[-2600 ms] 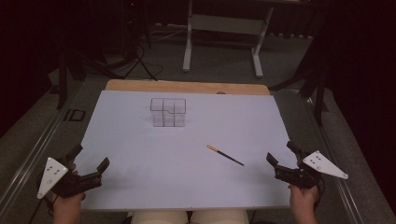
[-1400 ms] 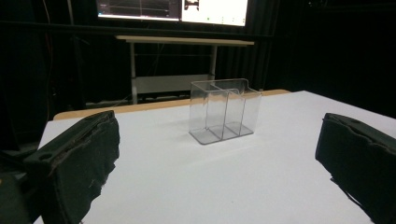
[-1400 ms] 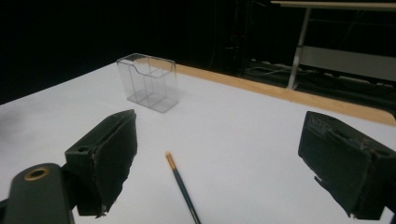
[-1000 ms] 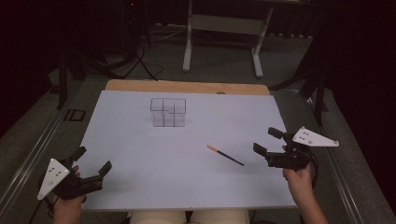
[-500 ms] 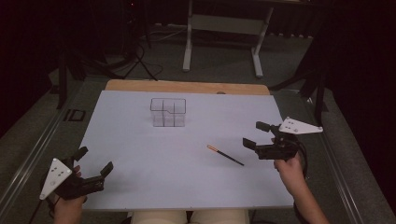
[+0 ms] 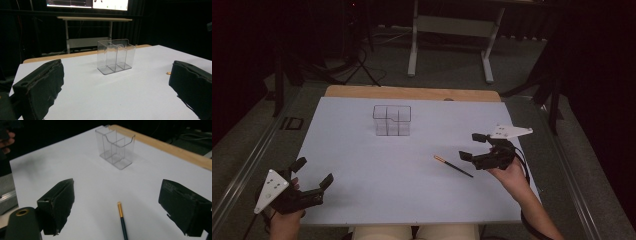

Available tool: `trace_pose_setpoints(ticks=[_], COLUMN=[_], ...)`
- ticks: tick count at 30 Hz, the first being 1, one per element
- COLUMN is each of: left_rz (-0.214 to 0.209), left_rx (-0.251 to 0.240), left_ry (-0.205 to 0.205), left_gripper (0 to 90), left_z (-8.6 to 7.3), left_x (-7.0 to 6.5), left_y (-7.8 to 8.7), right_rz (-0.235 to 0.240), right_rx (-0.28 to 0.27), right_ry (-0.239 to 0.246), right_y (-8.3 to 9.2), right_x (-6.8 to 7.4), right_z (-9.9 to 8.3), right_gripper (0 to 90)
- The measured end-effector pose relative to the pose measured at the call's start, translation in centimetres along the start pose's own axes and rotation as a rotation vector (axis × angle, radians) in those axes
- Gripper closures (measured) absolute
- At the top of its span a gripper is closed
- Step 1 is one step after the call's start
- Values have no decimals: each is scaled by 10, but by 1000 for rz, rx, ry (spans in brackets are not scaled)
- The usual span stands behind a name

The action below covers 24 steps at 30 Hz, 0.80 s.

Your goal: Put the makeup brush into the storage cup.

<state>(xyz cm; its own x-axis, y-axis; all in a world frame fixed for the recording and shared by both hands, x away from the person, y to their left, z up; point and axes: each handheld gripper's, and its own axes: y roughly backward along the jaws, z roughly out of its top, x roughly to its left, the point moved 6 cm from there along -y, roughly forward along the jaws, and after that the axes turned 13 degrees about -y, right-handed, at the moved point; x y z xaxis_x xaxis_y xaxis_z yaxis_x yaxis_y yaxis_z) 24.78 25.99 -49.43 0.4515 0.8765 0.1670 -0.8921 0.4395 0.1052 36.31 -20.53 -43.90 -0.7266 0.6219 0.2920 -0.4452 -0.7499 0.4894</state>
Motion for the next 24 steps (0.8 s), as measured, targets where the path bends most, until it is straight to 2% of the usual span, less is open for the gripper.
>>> trace_pose_setpoints(ticks=[2, 5, 8, 18, 21, 24], left_rz=[1, 1, 0, -2, -1, -1], left_rx=[-2, -1, -3, -2, -2, -2], left_ry=[7, 7, 9, 8, 6, 5], left_gripper=[7, 7, 7, 7, 7, 7], left_z=[0, 0, 0, 0, 0, 0], left_x=[0, 1, 0, 0, 0, 0], left_y=[0, 0, 0, 0, 0, 0], right_rz=[12, 1, 2, 20, 20, 18], right_rx=[30, 74, 100, 185, 237, 277], right_ry=[7, 45, 56, 61, 65, 73], right_y=[-5, -11, -15, -25, -32, -38], right_x=[-2, -4, -6, -10, -11, -12], right_z=[-4, -10, -15, -24, -29, -33], right_gripper=[141, 166, 194, 271, 273, 312])
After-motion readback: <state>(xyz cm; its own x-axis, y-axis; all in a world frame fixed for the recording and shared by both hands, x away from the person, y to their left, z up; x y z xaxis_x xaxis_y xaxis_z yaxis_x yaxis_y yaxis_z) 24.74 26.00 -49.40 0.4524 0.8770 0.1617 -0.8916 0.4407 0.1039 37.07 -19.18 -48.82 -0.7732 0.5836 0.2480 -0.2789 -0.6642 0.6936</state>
